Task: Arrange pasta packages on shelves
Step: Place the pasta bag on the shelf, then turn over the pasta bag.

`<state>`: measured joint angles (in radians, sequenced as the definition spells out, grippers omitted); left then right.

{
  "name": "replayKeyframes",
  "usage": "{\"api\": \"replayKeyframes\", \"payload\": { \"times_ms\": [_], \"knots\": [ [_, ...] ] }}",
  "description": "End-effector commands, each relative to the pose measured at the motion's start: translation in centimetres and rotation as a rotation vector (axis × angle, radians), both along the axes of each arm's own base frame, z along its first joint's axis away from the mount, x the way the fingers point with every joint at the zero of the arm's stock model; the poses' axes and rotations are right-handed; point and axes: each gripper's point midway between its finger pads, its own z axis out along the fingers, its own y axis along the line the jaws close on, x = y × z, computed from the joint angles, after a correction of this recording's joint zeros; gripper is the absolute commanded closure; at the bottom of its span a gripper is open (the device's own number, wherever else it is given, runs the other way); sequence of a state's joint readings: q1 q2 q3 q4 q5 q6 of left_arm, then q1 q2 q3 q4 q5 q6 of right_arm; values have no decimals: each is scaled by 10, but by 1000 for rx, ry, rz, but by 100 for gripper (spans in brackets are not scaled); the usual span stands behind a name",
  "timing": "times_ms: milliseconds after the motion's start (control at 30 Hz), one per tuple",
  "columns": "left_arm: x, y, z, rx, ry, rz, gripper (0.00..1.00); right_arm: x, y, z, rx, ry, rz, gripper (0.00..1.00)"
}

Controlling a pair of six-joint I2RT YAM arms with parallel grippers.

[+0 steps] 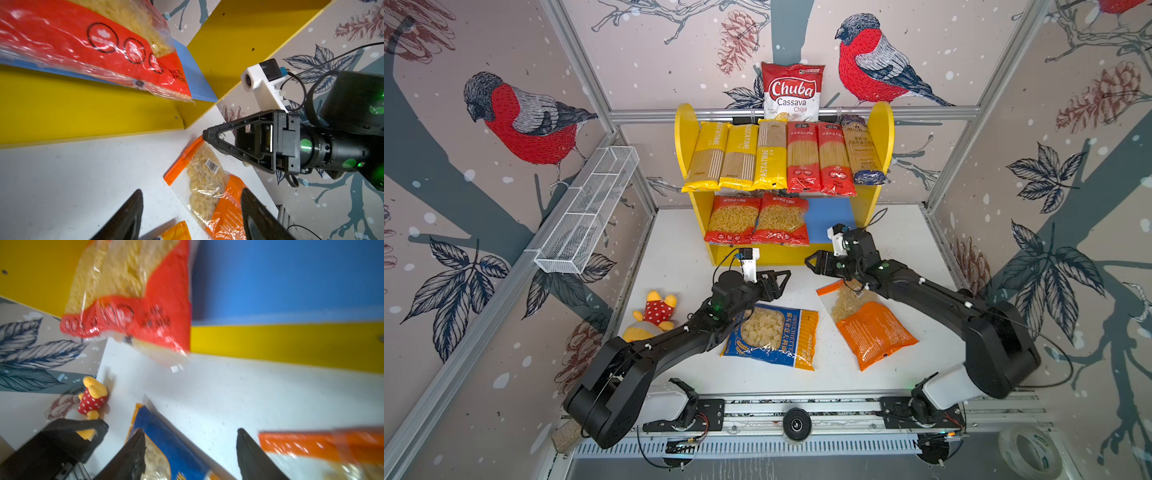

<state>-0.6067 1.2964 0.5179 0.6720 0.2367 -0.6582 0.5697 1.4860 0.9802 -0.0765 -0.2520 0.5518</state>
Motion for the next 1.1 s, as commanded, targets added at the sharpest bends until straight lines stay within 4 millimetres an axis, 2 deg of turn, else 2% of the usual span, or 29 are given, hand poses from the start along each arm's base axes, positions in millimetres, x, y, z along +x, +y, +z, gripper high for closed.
{"api": "replayKeyframes", "payload": {
  "times_ms": [0, 67, 167, 333, 433, 467, 533, 600, 800, 967, 1067],
  "knots": [
    [-7, -18, -2, 70, -34, -38, 27, -14, -34, -27, -103, 54, -47, 30],
    [-14, -35, -1, 101, -48, -83, 27, -23, -66, -46, -148, 110, -100, 29],
    [-20, -57, -4, 140, -59, -129, 26, -30, -116, -61, -185, 156, -214, 27],
    [-32, -92, -14, 195, -64, -213, 26, -39, -208, -75, -266, 202, -507, 11],
    [-38, -109, -21, 209, -57, -246, 26, -46, -240, -87, -246, 246, -604, 0],
    [-40, -114, -23, 206, -52, -258, 26, -49, -244, -93, -216, 264, -611, 0],
    [-42, -121, -26, 200, -42, -276, 26, -54, -244, -104, -158, 310, -596, 0],
    [-44, -124, -29, 191, -31, -283, 26, -56, -235, -110, -106, 340, -558, 1],
    [-42, -120, -31, 193, -32, -260, 26, -67, -197, -113, -15, 373, -421, 7],
    [-39, -116, -32, 186, -31, -237, 26, -85, -166, -119, 2, 419, -302, 11],
    [-38, -113, -34, 181, -25, -227, 26, -91, -157, -123, -51, 422, -274, 22]
  ]
}}
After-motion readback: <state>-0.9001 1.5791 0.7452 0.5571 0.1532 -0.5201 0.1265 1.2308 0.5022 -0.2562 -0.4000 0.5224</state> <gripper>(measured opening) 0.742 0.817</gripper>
